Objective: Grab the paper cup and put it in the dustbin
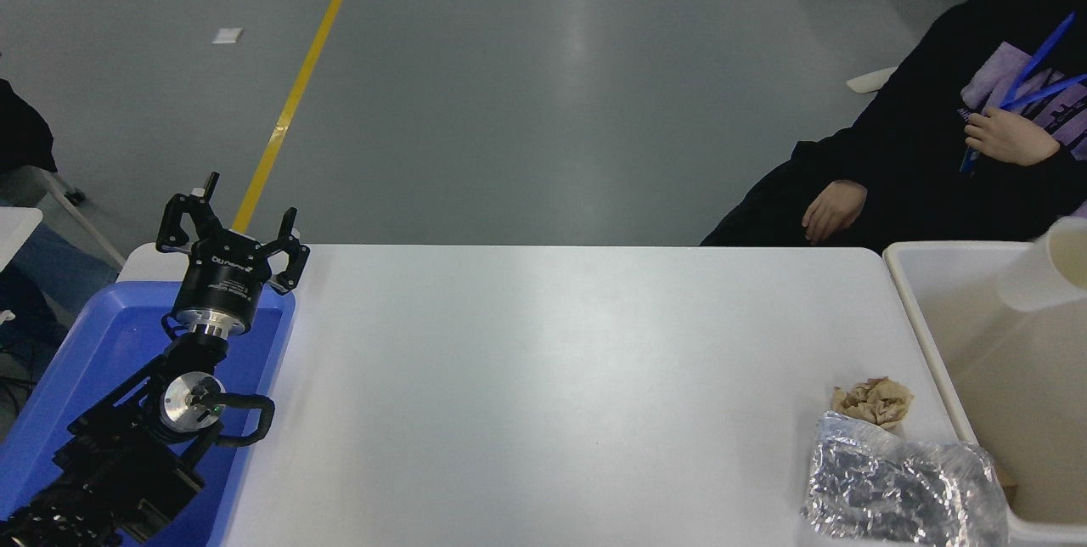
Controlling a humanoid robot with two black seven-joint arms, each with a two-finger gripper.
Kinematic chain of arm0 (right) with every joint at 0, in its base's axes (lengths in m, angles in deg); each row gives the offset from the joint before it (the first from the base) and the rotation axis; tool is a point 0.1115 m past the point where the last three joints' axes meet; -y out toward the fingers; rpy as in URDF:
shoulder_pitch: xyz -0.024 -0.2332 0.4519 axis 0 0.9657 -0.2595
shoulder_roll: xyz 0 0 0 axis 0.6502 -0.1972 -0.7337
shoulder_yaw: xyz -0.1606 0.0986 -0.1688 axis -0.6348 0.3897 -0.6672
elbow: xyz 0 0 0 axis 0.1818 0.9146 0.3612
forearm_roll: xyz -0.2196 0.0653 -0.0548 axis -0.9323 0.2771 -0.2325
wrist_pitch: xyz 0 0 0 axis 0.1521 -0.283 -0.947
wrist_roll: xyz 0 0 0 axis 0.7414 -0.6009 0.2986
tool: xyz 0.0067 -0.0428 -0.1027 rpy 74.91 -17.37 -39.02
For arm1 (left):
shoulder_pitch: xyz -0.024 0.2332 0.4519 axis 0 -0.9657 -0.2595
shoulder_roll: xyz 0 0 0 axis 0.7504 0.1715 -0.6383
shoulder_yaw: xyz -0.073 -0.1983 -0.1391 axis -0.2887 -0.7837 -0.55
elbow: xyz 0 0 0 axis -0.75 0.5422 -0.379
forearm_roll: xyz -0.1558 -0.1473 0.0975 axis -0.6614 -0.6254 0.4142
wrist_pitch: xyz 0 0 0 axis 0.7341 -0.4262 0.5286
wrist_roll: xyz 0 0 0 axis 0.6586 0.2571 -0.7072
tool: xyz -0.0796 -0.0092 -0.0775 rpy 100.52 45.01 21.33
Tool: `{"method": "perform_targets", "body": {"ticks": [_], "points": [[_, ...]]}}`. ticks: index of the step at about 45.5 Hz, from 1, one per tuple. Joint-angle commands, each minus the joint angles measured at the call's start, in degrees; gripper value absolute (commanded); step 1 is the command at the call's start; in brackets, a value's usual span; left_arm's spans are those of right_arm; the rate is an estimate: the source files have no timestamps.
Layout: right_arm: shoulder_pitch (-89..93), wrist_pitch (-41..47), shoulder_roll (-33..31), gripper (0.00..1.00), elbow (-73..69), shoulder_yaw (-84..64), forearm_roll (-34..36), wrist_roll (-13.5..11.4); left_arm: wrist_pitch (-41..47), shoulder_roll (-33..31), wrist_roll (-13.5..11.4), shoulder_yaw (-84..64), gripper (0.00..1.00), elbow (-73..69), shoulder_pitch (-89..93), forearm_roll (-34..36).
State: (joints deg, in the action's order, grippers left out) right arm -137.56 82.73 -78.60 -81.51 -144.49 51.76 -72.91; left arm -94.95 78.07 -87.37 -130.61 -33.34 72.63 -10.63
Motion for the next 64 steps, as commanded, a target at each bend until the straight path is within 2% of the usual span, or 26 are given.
{"method": "perform_targets", "body": {"ticks": [1, 9, 13, 14, 16, 32, 42, 49, 64], "points": [[22.0, -4.4, 4.0, 0.00, 16.8, 12.7, 1.2, -0.2, 0.0, 0.0, 0.0, 0.0, 0.98, 0.0, 0.0, 0.0], [30.0, -4.8, 6.5, 0.00, 24.5, 17.4, 0.8, -0.4, 0.0, 0.0, 0.0, 0.0, 0.98, 0.0, 0.0, 0.0], [32.8, -4.8, 8.0, 0.00, 27.8, 18.6, 1.0, -2.4, 0.0, 0.0, 0.0, 0.0, 0.98, 0.0, 0.0, 0.0], [34.3, -4.8, 9.0, 0.00, 29.6, 19.6, 1.0, -3.9, 0.0, 0.0, 0.0, 0.0, 0.98, 0.0, 0.0, 0.0], [36.1, -4.8, 9.8, 0.00, 31.5, 21.0, 1.1, -4.9, 0.0, 0.0, 0.0, 0.0, 0.98, 0.0, 0.0, 0.0], [41.5, -4.9, 13.3, 0.00, 36.6, 24.6, 0.8, -6.0, 0.0, 0.0, 0.0, 0.0, 0.98, 0.0, 0.0, 0.0], [41.8, -5.9, 13.3, 0.00, 38.1, 25.2, 1.5, -10.1, 0.0, 0.0, 0.0, 0.0, 0.98, 0.0, 0.0, 0.0], [42.0, -8.1, 13.2, 0.00, 38.2, 26.7, 1.6, -11.7, 0.0, 0.0, 0.0, 0.0, 0.98, 0.0, 0.0, 0.0], [42.8, -9.5, 13.2, 0.00, 38.1, 28.0, 1.8, -12.2, 0.0, 0.0, 0.0, 0.0, 0.98, 0.0, 0.0, 0.0]]}}
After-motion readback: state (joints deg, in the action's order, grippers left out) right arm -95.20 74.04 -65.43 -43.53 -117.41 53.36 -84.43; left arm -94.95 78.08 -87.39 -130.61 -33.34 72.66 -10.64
